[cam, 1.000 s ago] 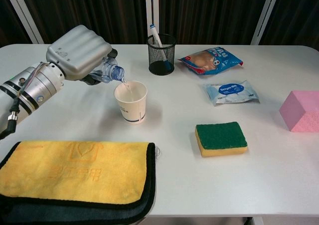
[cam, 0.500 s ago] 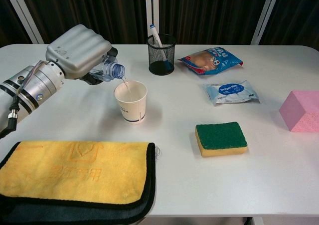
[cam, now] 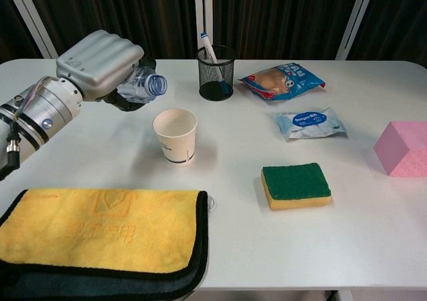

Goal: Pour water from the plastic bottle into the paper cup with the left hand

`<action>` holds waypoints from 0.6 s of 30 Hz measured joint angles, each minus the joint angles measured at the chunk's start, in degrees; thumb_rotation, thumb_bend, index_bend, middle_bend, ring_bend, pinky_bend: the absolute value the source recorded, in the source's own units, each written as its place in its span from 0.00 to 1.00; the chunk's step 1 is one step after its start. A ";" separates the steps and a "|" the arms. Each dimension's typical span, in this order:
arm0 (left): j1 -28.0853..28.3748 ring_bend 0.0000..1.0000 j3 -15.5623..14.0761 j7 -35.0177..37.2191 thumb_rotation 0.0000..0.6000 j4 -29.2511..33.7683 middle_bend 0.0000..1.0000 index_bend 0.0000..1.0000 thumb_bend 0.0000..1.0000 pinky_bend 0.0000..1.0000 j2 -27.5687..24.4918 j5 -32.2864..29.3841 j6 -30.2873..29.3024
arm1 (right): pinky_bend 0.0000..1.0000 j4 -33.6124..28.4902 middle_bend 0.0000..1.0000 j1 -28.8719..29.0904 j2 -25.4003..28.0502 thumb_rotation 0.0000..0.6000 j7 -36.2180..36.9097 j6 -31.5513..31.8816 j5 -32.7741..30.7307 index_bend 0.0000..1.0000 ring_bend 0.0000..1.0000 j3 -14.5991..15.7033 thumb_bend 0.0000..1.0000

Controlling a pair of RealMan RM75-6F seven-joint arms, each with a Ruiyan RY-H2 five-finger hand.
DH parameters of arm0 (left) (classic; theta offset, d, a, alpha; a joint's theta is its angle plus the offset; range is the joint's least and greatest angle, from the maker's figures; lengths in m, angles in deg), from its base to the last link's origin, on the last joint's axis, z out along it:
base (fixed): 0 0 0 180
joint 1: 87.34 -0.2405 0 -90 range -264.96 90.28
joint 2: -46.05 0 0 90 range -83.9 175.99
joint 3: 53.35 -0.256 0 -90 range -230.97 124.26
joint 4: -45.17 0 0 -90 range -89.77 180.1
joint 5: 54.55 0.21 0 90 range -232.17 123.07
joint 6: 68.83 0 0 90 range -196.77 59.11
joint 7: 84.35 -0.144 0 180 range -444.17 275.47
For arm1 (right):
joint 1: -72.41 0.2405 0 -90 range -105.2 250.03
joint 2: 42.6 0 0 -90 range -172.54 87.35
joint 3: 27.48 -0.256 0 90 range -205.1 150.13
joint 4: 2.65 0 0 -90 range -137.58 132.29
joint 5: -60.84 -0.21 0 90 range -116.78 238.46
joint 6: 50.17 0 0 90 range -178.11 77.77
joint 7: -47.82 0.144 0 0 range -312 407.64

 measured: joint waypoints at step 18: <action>-7.76 0.62 5.18 39.74 1.00 1.51 0.77 0.82 0.38 0.47 0.23 -5.09 -6.61 | 0.00 -1.29 0.00 0.30 0.02 0.97 -1.61 0.03 0.46 0.00 0.00 0.09 0.23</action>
